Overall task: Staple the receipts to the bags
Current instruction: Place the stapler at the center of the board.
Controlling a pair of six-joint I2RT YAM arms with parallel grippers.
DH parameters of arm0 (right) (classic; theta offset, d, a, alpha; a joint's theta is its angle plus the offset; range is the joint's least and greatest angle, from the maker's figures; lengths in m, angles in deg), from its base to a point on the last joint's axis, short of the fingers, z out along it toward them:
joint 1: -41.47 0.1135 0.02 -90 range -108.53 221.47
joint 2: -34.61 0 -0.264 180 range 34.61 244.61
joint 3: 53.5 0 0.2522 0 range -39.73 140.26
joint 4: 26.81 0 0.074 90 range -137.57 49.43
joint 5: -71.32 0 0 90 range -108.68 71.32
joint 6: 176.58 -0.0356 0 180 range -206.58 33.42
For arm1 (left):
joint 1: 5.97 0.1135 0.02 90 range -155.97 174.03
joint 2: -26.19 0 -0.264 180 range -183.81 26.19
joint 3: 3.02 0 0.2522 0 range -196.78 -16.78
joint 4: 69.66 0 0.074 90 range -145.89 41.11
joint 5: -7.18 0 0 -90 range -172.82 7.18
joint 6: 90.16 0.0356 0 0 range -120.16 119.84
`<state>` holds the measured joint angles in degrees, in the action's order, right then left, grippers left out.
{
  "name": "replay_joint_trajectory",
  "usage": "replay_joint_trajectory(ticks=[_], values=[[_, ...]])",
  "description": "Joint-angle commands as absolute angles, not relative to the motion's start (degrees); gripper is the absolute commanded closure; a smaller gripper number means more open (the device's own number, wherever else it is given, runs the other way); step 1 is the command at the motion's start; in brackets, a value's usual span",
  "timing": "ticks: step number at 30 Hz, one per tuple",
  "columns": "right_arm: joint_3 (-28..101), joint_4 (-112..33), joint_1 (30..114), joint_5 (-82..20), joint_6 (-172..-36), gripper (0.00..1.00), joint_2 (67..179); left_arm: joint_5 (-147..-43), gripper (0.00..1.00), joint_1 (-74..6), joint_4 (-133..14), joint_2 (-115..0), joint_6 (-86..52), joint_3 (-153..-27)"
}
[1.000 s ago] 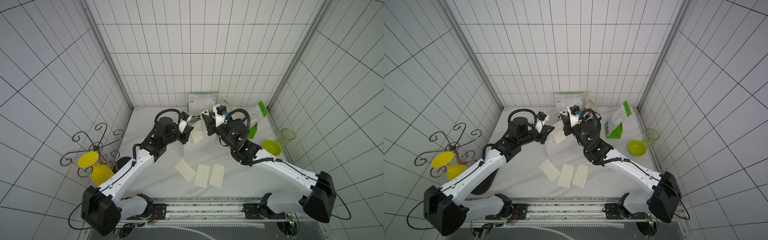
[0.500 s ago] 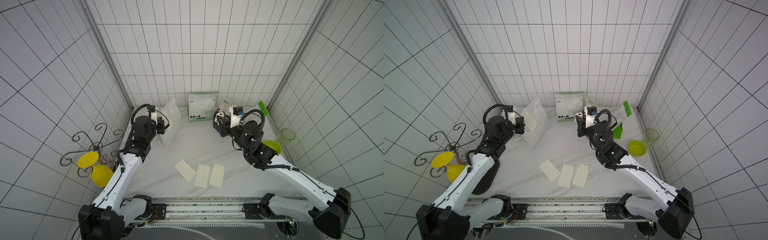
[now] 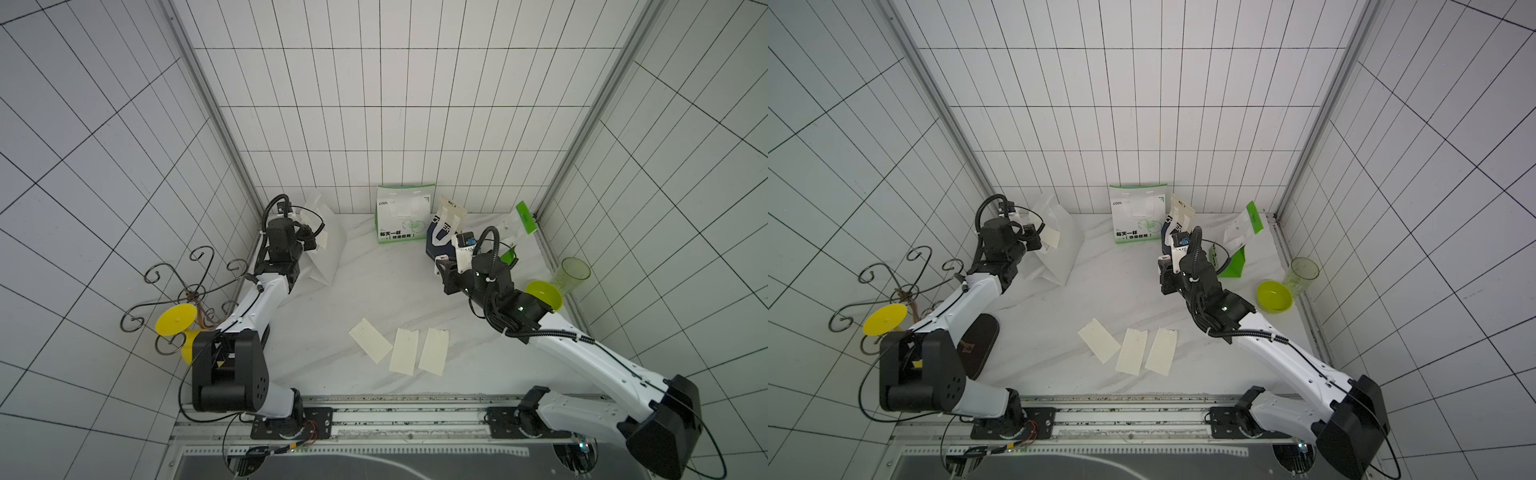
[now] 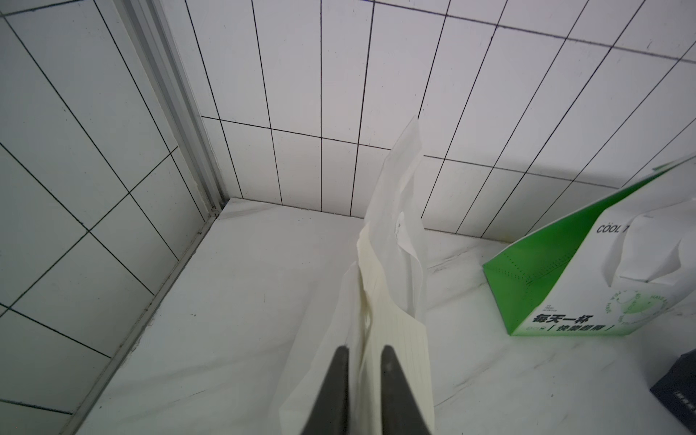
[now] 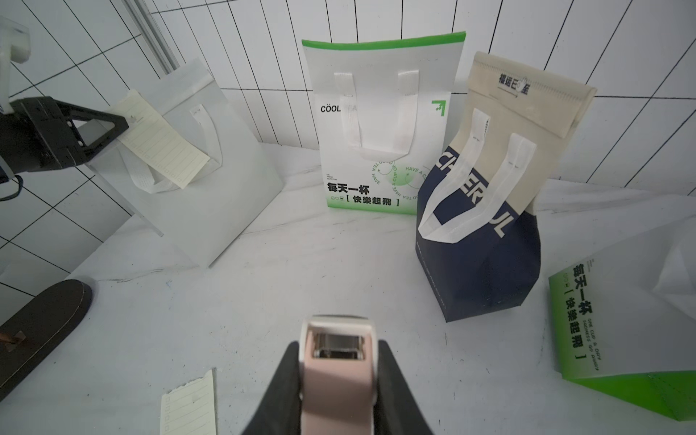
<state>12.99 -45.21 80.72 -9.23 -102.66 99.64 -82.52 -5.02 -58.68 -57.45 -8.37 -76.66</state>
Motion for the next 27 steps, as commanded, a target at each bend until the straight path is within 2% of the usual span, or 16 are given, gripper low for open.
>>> replay_joint_trajectory(ticks=[1,3,4,11,17,23,27], values=[[9.79,-48.53,79.41,-11.21,-105.51,0.99,99.24,-84.10,0.49,-5.18,-61.94,-56.02,-10.33,-77.85],[10.09,-51.24,78.80,-12.16,-105.79,0.99,99.86,-83.81,0.37,-5.16,-61.81,-54.89,-11.19,-78.04],[10.24,-52.86,78.31,-12.50,-105.91,1.00,100.10,-83.74,0.04,-5.13,-61.87,-54.28,-11.77,-78.04],[8.07,-63.07,70.42,-18.13,-108.52,0.99,101.80,-83.88,0.02,-5.27,-63.18,-46.57,-16.23,-76.46],[4.60,-67.49,63.55,-20.35,-109.12,0.98,109.56,-84.57,0.02,-5.27,-69.30,-39.80,-31.62,-69.44],[6.24,-69.92,61.97,-19.73,-110.32,0.95,116.60,-91.67,0.02,-3.60,-70.97,-41.14,-41.28,-67.04],[6.92,-70.03,61.95,-18.91,-110.86,0.87,119.77,-98.67,0.02,-1.59,-78.39,-42.33,-44.99,-63.61]])
